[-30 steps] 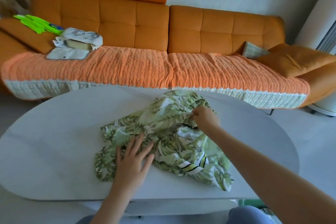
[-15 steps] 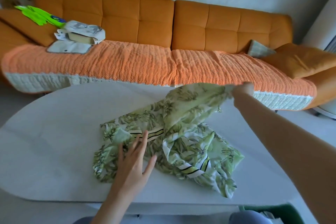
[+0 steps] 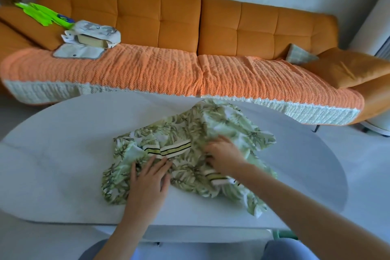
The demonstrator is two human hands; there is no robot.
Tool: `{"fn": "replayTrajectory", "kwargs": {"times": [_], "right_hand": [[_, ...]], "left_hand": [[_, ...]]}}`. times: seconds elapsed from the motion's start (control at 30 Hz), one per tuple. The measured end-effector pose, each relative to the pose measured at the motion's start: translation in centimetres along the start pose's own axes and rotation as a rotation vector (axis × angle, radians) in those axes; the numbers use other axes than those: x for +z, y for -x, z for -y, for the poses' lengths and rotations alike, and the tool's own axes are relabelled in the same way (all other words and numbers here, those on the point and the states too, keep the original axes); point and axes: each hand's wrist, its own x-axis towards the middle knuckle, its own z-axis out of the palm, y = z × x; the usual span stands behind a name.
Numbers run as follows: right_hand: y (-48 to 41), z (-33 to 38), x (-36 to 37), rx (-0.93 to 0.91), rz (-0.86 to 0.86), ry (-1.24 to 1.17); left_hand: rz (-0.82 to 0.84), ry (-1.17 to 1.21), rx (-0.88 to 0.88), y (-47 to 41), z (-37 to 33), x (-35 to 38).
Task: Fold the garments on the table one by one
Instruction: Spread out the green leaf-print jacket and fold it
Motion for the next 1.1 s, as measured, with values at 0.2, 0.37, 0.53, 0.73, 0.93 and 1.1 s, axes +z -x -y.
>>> {"fn": "replayTrajectory", "kwargs": {"times": [0.2,0.37,0.53,0.73,0.93,1.1], "right_hand": [[3.3,-13.1,-2.2,0.543,0.134,0.181],[3.3,-11.1,-4.2,0.506,-0.104,-0.112],[1.8,-2.3,-4.7,0.046,-0.033,-0.149],[2.8,-6.4,-0.4,0.280,0.396,-0.015],[4.2,-12.4,-1.4,0.434,0.118,-0.025],[6.6,-7.9,-1.7,0.144,0.263,-0.067]], "left_hand": [[-0.052,-0.036,-0.066,0.0,0.3,0.3],[-0.072,-0.026,-0.070,-0.1,0.1,0.2],[-0.013,-0.060,0.187,0.3,-0.8,-0.9],[0.019,-0.047,0.074,0.3,-0.6,-0.9],[0.060,-0.139,-0.022,0.1,-0.2,-0.7],[0.073,-0.177,-0.094,0.4,-0.5,-1.4]]}}
